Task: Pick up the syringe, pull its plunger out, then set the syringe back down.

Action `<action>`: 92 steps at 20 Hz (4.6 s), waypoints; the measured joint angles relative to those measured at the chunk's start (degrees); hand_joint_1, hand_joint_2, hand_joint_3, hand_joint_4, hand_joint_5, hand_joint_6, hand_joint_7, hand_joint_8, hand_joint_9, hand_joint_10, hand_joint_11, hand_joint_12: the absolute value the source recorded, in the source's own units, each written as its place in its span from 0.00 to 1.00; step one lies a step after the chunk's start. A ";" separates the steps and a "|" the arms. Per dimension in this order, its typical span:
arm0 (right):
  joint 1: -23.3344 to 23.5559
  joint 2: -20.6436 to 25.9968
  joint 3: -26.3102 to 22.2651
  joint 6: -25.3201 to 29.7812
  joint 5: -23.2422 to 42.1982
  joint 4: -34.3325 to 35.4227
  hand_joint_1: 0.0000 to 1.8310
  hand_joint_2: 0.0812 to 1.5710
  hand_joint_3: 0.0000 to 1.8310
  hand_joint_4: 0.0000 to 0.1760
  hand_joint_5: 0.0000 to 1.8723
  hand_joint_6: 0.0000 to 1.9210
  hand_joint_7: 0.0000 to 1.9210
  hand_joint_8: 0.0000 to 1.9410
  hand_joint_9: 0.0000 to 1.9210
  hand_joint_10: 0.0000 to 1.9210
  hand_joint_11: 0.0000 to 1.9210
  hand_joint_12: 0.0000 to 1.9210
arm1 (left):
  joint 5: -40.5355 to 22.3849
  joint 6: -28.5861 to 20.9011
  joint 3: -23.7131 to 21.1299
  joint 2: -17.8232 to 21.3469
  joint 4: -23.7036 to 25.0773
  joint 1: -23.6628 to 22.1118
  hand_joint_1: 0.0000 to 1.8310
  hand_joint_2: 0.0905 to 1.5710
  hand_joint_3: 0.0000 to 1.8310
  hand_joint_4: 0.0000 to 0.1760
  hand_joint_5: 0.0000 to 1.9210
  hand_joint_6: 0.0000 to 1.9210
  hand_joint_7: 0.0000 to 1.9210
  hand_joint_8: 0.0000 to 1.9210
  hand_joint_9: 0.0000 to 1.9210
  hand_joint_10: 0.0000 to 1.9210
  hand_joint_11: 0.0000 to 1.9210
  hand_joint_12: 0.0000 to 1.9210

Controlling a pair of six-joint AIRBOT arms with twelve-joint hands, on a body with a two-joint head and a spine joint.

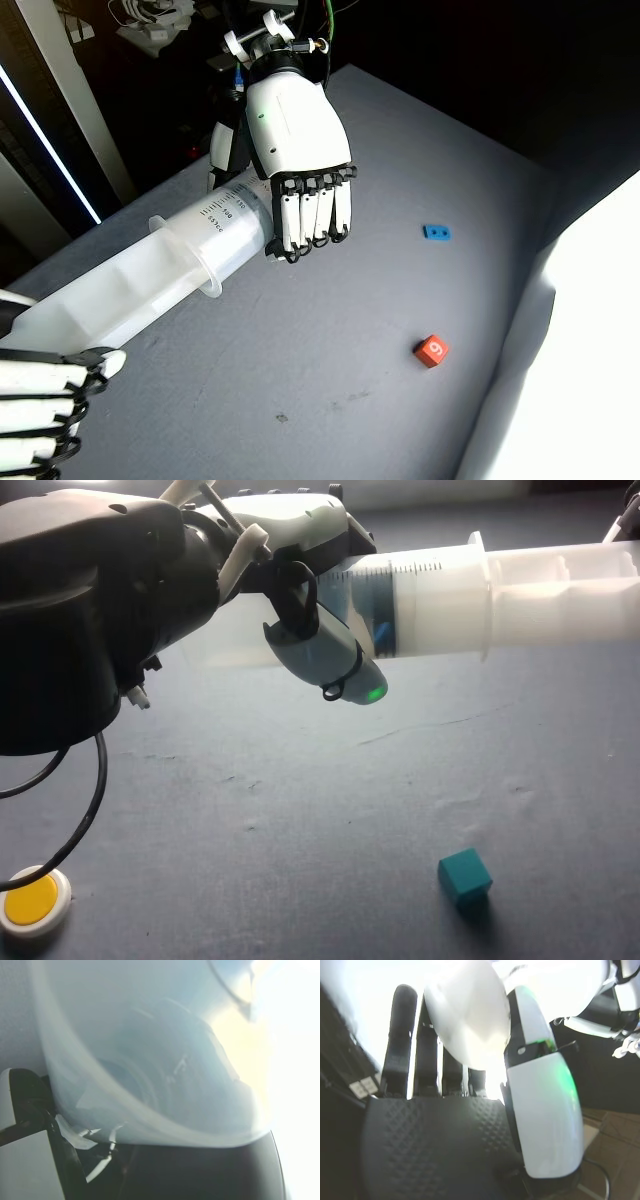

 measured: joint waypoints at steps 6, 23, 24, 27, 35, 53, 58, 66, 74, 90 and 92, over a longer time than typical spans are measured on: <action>0.00 0.11 -0.48 0.00 0.13 0.17 0.62 0.81 0.00 0.00 0.37 0.68 0.36 0.81 0.29 0.64 0.19 0.81 | -1.01 0.72 0.00 0.04 -0.02 0.00 0.63 0.77 0.00 0.00 0.37 0.70 0.43 0.69 0.37 0.63 0.23 0.82; -0.07 0.55 -0.68 -0.13 1.49 -0.85 0.21 0.47 0.00 0.00 0.00 0.00 0.00 0.00 0.00 0.00 0.00 0.08 | -4.46 2.08 0.42 0.87 0.22 0.17 0.63 0.76 0.00 0.09 0.40 0.67 0.42 0.70 0.35 0.64 0.23 0.82; -0.07 0.52 -0.72 -0.11 1.64 -0.85 0.21 0.48 0.00 0.00 0.00 0.00 0.00 0.00 0.00 0.00 0.00 0.08 | -4.31 2.05 0.39 1.05 0.46 0.20 0.63 0.77 0.00 0.11 0.39 0.68 0.42 0.69 0.35 0.64 0.23 0.83; -0.07 0.55 -0.70 -0.13 2.19 -1.07 0.21 0.49 0.00 0.00 0.00 0.00 0.00 0.00 0.00 0.00 0.00 0.06 | -3.23 2.03 0.39 2.05 1.64 1.29 0.63 0.77 0.00 0.10 0.39 0.69 0.41 0.71 0.34 0.65 0.22 0.83; -0.17 0.55 -0.72 -0.13 2.95 -1.29 0.17 0.52 0.01 0.00 0.00 0.00 0.00 0.00 0.01 0.00 0.00 0.12 | -0.92 -12.15 -0.63 4.68 13.33 10.56 0.64 0.76 0.00 0.00 0.38 0.69 0.45 0.67 0.37 0.64 0.23 0.84; -0.48 0.55 -0.72 -0.15 3.45 -2.38 0.16 0.57 0.00 0.00 0.00 0.00 0.00 0.00 0.01 0.00 0.00 0.10 | -3.23 -41.29 0.48 4.24 35.74 29.88 0.64 0.76 0.00 0.00 0.38 0.67 0.45 0.68 0.36 0.68 0.21 0.88; -0.48 0.55 -0.72 -0.15 3.91 -2.80 0.16 0.57 0.00 0.00 0.00 0.00 0.02 0.00 0.03 0.00 0.00 0.14 | -5.44 -46.12 0.94 2.89 38.99 33.16 0.64 0.76 0.00 0.00 0.38 0.68 0.45 0.66 0.38 0.61 0.23 0.82; -0.48 0.55 -0.72 -0.15 4.09 -2.78 0.17 0.57 0.00 0.00 0.00 0.00 0.02 0.00 0.03 0.00 0.00 0.14 | -7.52 -47.34 0.63 2.25 40.57 34.16 0.46 0.75 0.00 0.00 0.23 0.58 0.26 0.61 0.23 0.64 0.12 0.82; -0.83 0.55 -0.72 -0.13 4.48 -2.75 0.21 0.57 0.00 0.00 0.00 0.00 0.02 0.00 0.03 0.00 0.00 0.14 | -6.34 -47.17 0.39 2.12 40.54 34.03 0.37 0.53 0.00 0.00 0.02 0.20 0.00 0.41 0.00 0.46 0.00 0.41; -0.85 0.55 -0.72 -0.15 4.44 -7.41 0.21 0.59 0.00 0.00 0.00 0.00 0.01 0.00 0.02 0.00 0.00 0.13 | 3.02 -30.08 -2.34 6.32 33.97 16.04 0.34 0.53 0.00 0.00 0.00 0.29 0.00 0.44 0.00 0.46 0.00 0.38; -0.85 0.55 -0.72 -0.15 5.07 -11.21 0.20 0.60 0.00 0.00 0.01 0.00 0.02 0.00 0.03 0.00 0.00 0.14 | 4.44 -25.77 -3.23 7.52 29.92 13.16 0.36 0.53 0.00 0.00 0.00 0.31 0.01 0.46 0.00 0.51 0.00 0.43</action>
